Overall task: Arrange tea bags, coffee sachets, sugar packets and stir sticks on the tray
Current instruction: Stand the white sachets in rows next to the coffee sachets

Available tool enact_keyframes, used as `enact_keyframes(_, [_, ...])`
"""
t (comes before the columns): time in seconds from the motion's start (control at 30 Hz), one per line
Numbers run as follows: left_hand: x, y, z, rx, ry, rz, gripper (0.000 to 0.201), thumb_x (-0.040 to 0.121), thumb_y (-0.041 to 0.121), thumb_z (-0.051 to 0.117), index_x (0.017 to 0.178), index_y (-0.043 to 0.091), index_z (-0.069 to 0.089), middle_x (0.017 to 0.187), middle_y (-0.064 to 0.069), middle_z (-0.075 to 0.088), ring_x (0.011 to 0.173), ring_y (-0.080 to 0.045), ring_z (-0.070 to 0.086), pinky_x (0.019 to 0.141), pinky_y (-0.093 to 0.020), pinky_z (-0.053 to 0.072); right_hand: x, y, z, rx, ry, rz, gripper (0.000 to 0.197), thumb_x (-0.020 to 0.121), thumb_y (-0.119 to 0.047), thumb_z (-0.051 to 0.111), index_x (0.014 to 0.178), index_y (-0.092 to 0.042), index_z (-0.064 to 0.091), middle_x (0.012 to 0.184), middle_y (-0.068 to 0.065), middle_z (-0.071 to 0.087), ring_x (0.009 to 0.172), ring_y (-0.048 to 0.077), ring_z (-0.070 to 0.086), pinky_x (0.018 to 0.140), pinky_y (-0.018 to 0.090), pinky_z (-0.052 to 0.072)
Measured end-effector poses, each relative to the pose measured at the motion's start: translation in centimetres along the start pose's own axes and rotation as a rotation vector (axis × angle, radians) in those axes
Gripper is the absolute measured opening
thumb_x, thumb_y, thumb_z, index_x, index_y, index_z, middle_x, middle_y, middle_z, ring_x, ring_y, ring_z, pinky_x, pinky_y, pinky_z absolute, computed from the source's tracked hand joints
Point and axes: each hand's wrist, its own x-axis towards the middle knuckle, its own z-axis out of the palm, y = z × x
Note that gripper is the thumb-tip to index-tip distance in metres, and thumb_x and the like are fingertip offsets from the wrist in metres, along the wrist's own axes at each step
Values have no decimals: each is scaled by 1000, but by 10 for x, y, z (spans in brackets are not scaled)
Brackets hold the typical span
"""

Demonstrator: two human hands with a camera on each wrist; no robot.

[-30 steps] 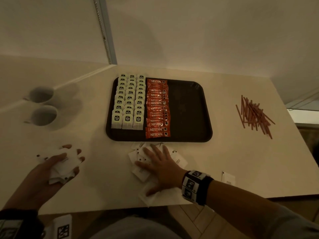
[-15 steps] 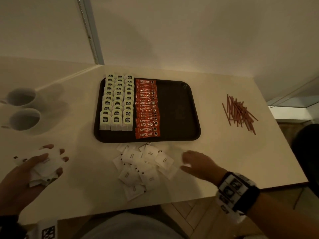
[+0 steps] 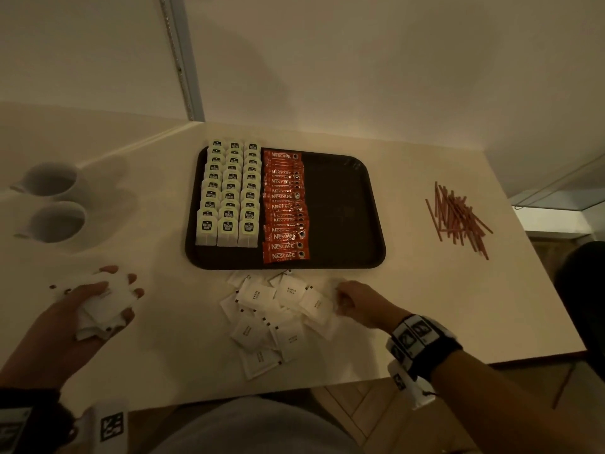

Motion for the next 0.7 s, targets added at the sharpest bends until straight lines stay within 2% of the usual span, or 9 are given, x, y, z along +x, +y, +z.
enact_keyframes(0.07, [-17,-6,63,23,-55,-53,23,80,19,61,103,21,67,117,-6,69,99,-26,69,74,-39,55,13,-18,1,9,-5,-53,15,87,-18,62,99,-11,58,99,0,49,89,15,47,79,22,39])
enact_keyframes(0.17, [-31,-5,105,-21,-157,-73,34,81,18,51,110,10,69,135,-19,51,117,-33,58,87,-40,52,20,-32,-4,9,-54,-98,10,86,-20,64,90,-20,54,94,-3,50,85,13,48,73,18,39])
enact_keyframes(0.23, [-34,-8,126,114,-103,-37,22,70,17,66,89,13,76,113,-15,69,94,-25,71,68,-30,58,19,-40,-14,81,-23,-106,15,86,-26,66,83,-25,51,87,-7,51,76,8,48,65,14,38])
enact_keyframes(0.27, [-32,-8,145,122,-48,-67,13,76,10,64,77,14,76,94,-7,74,79,-16,73,59,-22,56,19,-45,-22,153,7,-112,16,86,-27,66,81,-28,51,85,-8,53,74,6,49,64,13,38])
enact_keyframes(0.3, [-27,-9,158,63,-61,-112,29,88,0,52,74,12,74,82,-1,74,71,-8,71,58,-16,54,17,-53,-32,233,39,-124,14,86,-27,66,81,-29,52,85,-10,55,74,3,51,64,12,39])
enact_keyframes(0.33, [-21,-15,173,41,-82,-92,38,95,-3,38,81,6,73,85,-3,74,76,-8,72,65,-15,55,16,-62,-44,305,72,-151,11,87,-26,65,84,-28,54,87,-11,57,76,1,54,64,11,41])
enact_keyframes(0.4, [-5,-16,190,13,-186,-114,39,95,3,30,109,-3,66,118,-23,63,104,-29,66,86,-32,55,14,-82,-70,417,125,-222,5,89,-23,62,91,-23,58,92,-11,60,80,-2,59,65,9,44])
enact_keyframes(0.53, [20,-17,251,215,-66,-60,39,82,8,52,121,7,57,118,-22,63,93,-32,68,62,-32,58,19,-124,-122,567,282,-373,13,93,-28,54,98,-19,61,98,-1,64,88,11,64,76,24,53])
enact_keyframes(0.7, [33,-27,310,299,-135,15,17,92,1,49,104,7,60,97,-16,69,80,-27,68,53,-31,55,16,-158,-155,882,410,-361,20,94,-33,53,106,-22,65,103,-1,69,91,16,67,84,35,55])
